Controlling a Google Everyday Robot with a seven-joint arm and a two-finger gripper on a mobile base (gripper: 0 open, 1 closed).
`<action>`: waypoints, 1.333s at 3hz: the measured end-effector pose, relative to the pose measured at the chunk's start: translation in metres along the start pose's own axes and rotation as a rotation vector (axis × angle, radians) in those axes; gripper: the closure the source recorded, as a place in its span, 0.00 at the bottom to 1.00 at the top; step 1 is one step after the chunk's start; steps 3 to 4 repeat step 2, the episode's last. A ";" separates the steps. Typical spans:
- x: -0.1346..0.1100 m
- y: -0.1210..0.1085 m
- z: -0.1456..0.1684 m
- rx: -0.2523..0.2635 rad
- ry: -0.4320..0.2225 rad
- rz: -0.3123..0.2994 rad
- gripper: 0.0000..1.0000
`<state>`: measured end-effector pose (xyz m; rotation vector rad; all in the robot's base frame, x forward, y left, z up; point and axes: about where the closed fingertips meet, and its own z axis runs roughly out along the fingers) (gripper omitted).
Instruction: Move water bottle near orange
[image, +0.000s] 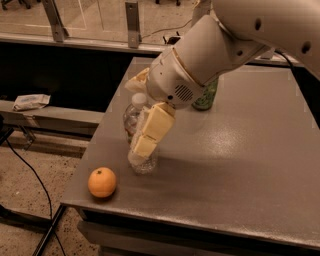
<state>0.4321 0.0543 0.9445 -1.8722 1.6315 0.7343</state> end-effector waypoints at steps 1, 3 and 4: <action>0.002 -0.001 -0.062 0.118 -0.016 -0.005 0.00; -0.001 0.004 -0.130 0.260 -0.014 -0.028 0.00; -0.001 0.004 -0.130 0.260 -0.014 -0.028 0.00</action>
Offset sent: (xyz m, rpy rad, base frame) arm 0.0033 -0.1542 0.1496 0.0656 -0.3243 -0.2733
